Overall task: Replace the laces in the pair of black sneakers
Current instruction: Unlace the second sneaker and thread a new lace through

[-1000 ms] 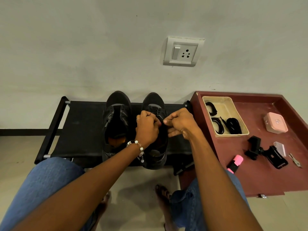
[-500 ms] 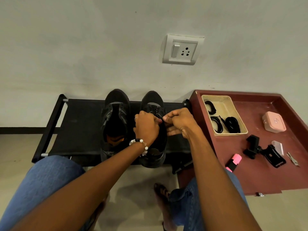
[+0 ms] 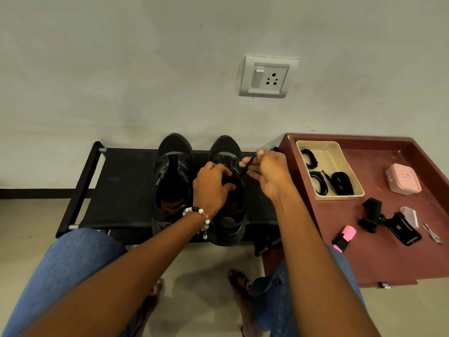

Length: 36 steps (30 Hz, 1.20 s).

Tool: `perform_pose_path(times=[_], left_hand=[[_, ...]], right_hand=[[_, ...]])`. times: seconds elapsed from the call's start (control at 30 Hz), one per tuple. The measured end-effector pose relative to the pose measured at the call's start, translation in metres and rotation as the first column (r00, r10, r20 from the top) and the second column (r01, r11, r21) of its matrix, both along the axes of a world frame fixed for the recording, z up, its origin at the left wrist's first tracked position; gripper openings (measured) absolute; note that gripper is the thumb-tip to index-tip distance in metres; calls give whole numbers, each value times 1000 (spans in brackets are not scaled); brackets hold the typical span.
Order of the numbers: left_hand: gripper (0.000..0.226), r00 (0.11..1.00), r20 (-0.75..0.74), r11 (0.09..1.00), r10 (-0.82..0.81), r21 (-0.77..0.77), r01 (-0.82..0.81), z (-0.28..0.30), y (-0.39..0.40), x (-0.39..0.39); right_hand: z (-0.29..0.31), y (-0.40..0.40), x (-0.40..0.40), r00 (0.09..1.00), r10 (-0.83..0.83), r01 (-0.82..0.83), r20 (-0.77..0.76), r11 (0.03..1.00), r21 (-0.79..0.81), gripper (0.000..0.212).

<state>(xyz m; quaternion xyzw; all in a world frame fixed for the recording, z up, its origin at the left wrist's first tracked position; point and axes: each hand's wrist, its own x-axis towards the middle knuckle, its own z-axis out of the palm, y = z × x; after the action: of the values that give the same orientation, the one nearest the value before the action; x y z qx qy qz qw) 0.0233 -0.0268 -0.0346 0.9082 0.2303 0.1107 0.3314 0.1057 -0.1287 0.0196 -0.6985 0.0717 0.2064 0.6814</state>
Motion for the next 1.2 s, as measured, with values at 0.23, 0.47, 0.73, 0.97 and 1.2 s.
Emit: perform_pose_path(times=[0.23, 0.47, 0.73, 0.97, 1.2], left_hand=[[35, 997, 63, 999, 44, -17, -43, -1, 2, -5], [45, 992, 94, 994, 81, -87, -72, 2, 1, -10], [65, 985, 58, 975, 165, -160, -154, 5, -7, -12], [60, 969, 17, 969, 247, -27, -246, 9, -12, -10], [28, 969, -60, 970, 241, -20, -242, 3, -18, -8]], right_hand=[[-8, -6, 13, 582, 794, -297, 176, 409, -863, 23], [8, -24, 6, 633, 752, -386, 185, 514, -766, 25], [35, -12, -10, 980, 191, -195, 49, 909, 369, 27], [84, -3, -6, 994, -6, -53, 105, 832, 552, 25], [130, -2, 2, 959, -39, -83, 281, 909, 409, 28]])
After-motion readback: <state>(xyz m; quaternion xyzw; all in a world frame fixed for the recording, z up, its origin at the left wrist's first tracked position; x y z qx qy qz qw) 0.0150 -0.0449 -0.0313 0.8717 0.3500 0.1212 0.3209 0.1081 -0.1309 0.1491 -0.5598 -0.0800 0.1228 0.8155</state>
